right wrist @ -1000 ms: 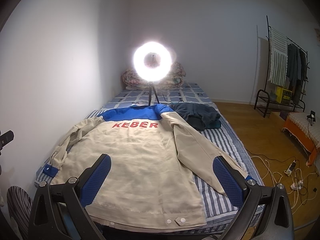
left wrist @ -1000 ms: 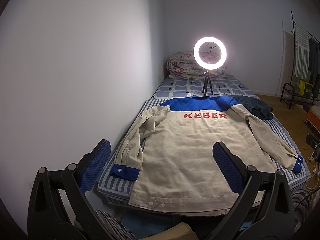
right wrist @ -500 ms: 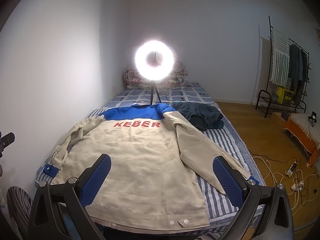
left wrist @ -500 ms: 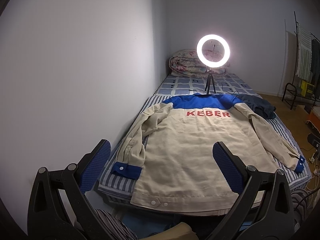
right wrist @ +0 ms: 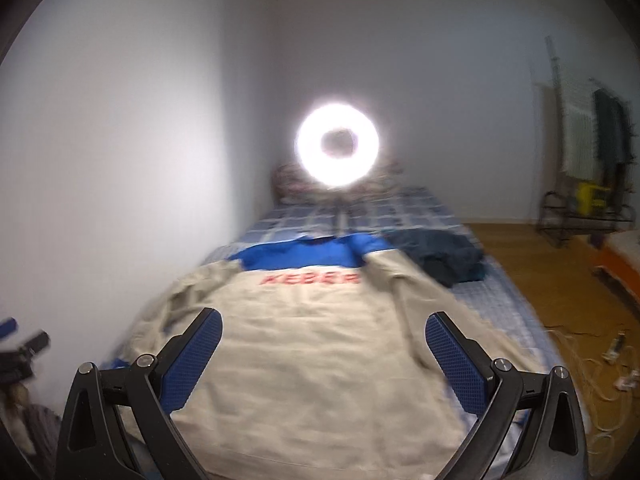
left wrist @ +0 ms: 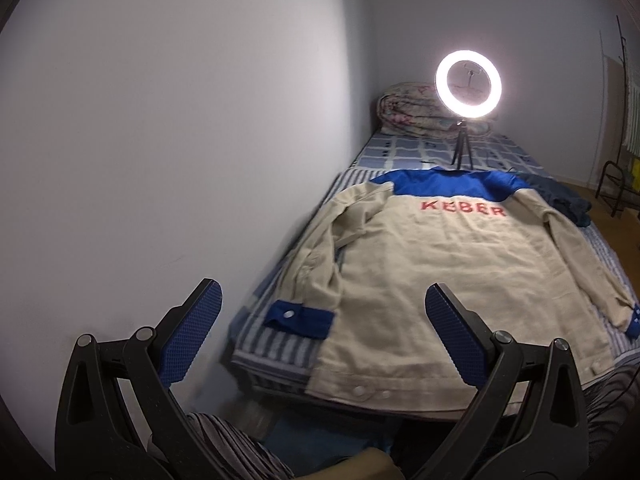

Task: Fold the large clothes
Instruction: 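Reach the left tool to the blue sleeve cuff and grasp it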

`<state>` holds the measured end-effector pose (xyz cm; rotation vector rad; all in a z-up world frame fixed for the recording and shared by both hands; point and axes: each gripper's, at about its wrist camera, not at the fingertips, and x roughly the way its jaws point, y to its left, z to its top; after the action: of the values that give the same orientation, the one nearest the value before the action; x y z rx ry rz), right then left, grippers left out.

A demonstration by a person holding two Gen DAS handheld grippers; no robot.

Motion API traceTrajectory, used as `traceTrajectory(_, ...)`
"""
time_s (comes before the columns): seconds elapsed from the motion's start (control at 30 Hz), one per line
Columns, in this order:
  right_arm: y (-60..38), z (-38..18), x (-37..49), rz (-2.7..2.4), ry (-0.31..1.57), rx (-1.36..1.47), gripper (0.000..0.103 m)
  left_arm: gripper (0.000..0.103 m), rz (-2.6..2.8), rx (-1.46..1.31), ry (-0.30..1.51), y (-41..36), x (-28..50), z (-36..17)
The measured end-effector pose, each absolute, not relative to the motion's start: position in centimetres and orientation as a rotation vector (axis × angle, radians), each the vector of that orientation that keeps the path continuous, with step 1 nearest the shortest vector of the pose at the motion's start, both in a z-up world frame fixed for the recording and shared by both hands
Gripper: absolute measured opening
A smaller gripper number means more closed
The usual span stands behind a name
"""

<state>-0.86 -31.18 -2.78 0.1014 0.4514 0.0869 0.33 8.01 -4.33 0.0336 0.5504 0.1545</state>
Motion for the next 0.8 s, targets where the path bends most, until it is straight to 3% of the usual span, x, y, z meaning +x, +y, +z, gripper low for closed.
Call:
traceTrajectory(0.1,-29.0,-2.6,1.1,0.166,0.472,0.091,0.103,0.102,0.167,0.014,0.580,9.5,0.4,-5.9)
traceTrajectory(0.27,-26.0,-3.3,2.9,0.264,0.505,0.101,0.102,0.076,0.120,-0.110,0.691,12.3,1.9,-9.0)
traceTrajectory(0.6,-25.0,-6.8,3.5,0.306,0.620,0.128,0.101,0.076,-0.011,-0.671,0.939,17.5,7.8,-17.7)
traceTrajectory(0.8,-25.9,-8.3,3.7,0.304,0.662,0.165,0.101,0.076,0.063,-0.854,0.968,19.2,10.7,-22.3)
